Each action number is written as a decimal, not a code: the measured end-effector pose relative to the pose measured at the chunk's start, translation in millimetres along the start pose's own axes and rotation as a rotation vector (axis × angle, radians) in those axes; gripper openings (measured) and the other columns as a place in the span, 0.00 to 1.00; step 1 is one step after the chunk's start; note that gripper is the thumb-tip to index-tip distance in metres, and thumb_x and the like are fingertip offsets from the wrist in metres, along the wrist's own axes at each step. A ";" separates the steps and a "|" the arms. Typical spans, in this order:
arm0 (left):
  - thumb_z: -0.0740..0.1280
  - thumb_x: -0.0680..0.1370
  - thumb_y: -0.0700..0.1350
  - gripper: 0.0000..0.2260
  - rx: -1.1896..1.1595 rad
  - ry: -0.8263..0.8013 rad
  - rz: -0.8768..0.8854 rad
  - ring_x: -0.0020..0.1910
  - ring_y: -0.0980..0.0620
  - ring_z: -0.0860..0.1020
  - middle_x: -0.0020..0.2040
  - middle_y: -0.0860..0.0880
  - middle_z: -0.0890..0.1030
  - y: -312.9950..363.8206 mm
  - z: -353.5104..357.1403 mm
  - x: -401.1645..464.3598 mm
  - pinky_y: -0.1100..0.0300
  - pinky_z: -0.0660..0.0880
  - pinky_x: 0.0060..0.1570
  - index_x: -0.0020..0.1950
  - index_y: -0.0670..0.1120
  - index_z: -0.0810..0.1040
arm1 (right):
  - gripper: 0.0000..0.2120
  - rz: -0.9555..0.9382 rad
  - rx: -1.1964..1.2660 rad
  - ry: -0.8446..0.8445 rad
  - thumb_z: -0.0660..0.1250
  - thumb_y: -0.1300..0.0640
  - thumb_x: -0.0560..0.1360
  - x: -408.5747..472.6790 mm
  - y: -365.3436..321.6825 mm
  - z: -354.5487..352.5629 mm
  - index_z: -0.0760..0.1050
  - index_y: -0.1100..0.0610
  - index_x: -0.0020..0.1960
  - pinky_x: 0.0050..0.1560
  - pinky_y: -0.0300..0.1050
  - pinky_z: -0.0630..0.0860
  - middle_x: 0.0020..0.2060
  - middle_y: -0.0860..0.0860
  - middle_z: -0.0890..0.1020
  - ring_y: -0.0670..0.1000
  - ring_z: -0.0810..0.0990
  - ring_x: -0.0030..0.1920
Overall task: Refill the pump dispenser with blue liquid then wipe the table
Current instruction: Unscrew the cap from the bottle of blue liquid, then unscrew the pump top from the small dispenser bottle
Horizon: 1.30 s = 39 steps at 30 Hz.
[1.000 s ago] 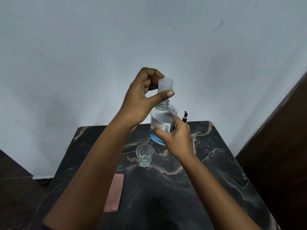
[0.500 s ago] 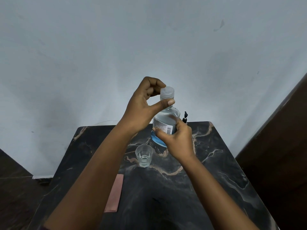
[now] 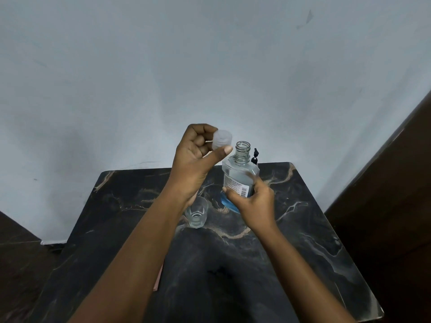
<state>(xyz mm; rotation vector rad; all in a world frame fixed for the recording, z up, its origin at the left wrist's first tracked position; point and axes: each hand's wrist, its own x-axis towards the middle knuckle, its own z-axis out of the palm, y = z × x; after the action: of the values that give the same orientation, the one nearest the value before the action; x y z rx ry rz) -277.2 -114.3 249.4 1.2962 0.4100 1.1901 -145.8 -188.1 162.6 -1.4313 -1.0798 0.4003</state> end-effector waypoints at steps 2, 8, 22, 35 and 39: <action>0.75 0.71 0.38 0.16 0.044 -0.003 -0.048 0.51 0.53 0.81 0.49 0.49 0.82 -18.4 -5.0 -9.7 0.56 0.78 0.55 0.53 0.50 0.76 | 0.19 0.035 -0.009 0.022 0.79 0.61 0.66 -2.4 14.0 -4.5 0.77 0.45 0.50 0.42 0.46 0.83 0.41 0.44 0.84 0.46 0.85 0.40; 0.74 0.73 0.38 0.12 0.295 -0.048 -0.346 0.47 0.56 0.80 0.47 0.52 0.83 -91.6 -20.4 -50.1 0.65 0.77 0.46 0.53 0.51 0.80 | 0.17 0.129 -0.056 0.074 0.79 0.59 0.65 -17.2 63.6 -15.8 0.80 0.51 0.51 0.42 0.49 0.83 0.39 0.44 0.85 0.44 0.85 0.39; 0.76 0.68 0.37 0.17 0.944 -0.070 -0.521 0.50 0.49 0.77 0.54 0.49 0.76 -233.5 -23.9 -125.5 0.53 0.76 0.52 0.53 0.46 0.75 | 0.18 0.322 -0.053 0.030 0.80 0.55 0.66 -67.0 168.9 -31.1 0.80 0.49 0.54 0.46 0.36 0.80 0.43 0.43 0.85 0.40 0.84 0.45; 0.72 0.72 0.40 0.14 1.097 -0.088 -0.478 0.56 0.48 0.76 0.56 0.50 0.76 -269.1 -24.5 -127.7 0.49 0.77 0.51 0.57 0.47 0.78 | 0.21 0.436 -0.002 -0.084 0.81 0.61 0.64 -66.6 197.4 -27.5 0.79 0.47 0.52 0.46 0.30 0.76 0.44 0.42 0.86 0.39 0.84 0.46; 0.71 0.73 0.41 0.15 1.131 -0.114 -0.483 0.59 0.49 0.74 0.58 0.50 0.76 -270.4 -25.3 -127.5 0.52 0.76 0.53 0.60 0.47 0.77 | 0.22 0.441 0.006 -0.095 0.80 0.63 0.64 -66.4 193.8 -27.5 0.78 0.45 0.51 0.42 0.24 0.74 0.40 0.35 0.84 0.34 0.82 0.44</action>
<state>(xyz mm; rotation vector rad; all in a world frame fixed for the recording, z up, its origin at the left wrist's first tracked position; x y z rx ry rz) -229.9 -162.6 -42.9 2.0244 1.3430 0.4102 -86.5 -223.1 -32.2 -1.6576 -0.8300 0.7916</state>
